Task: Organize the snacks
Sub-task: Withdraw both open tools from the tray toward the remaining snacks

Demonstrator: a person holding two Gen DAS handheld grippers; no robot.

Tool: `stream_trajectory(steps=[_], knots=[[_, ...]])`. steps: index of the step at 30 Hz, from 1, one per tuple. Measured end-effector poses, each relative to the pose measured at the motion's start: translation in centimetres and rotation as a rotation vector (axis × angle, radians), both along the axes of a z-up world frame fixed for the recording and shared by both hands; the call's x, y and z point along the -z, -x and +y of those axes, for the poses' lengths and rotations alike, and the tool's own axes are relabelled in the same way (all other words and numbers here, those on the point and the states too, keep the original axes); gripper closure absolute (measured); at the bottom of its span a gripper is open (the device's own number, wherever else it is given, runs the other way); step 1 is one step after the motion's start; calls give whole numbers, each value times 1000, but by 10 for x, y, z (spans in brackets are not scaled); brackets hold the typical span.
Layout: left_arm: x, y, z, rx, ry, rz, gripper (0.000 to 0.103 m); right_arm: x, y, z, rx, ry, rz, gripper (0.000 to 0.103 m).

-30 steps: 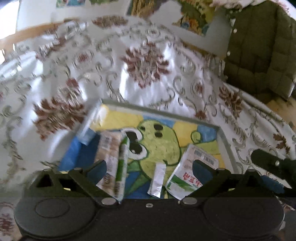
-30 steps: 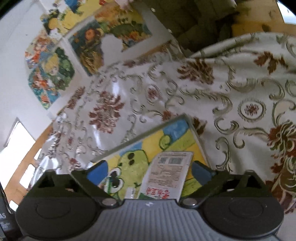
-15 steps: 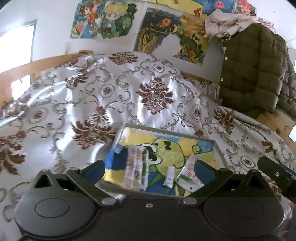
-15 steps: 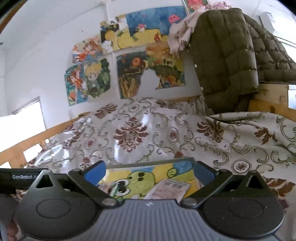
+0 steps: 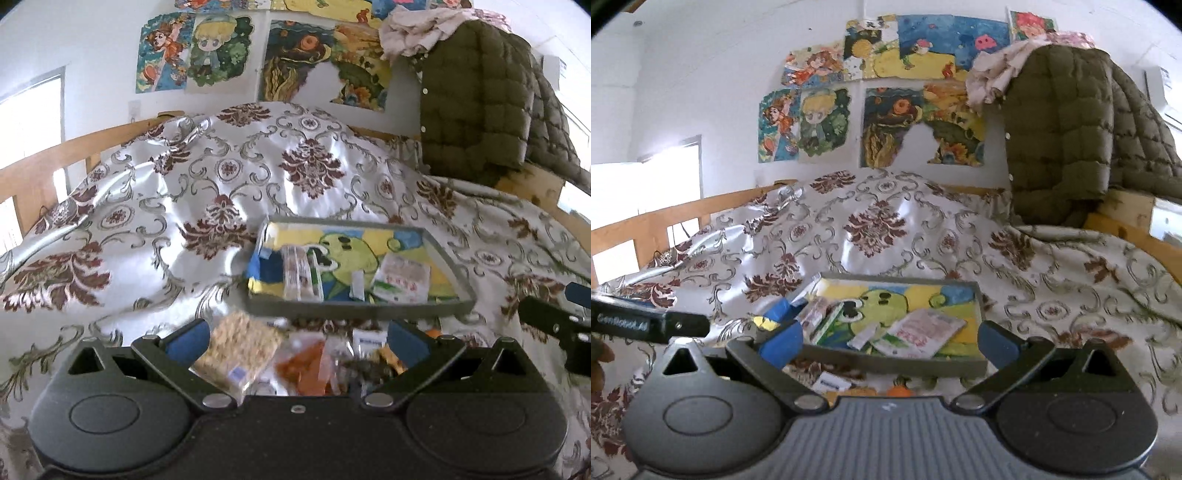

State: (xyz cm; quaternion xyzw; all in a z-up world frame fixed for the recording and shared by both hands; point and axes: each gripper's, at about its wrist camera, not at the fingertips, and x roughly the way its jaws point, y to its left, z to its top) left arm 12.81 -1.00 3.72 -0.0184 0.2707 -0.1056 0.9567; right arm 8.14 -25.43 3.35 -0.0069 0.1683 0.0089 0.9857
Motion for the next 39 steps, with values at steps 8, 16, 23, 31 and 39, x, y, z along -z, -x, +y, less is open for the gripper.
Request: stream_trajectory(steps=[8, 16, 23, 31, 39], knots=[[19, 23, 3, 40, -36, 79, 1, 13, 19, 1, 10, -10, 106, 0], [40, 19, 1, 97, -30, 200, 1, 34, 17, 9, 22, 31, 267, 0], [59, 7, -3, 102, -17, 314, 1, 54, -3, 0, 67, 14, 419, 0], [71, -4, -13, 124, -22, 371, 1, 64, -14, 0, 67, 12, 490, 0], [74, -6, -33, 189, -121, 310, 1, 68, -23, -4, 84, 3, 516, 0]])
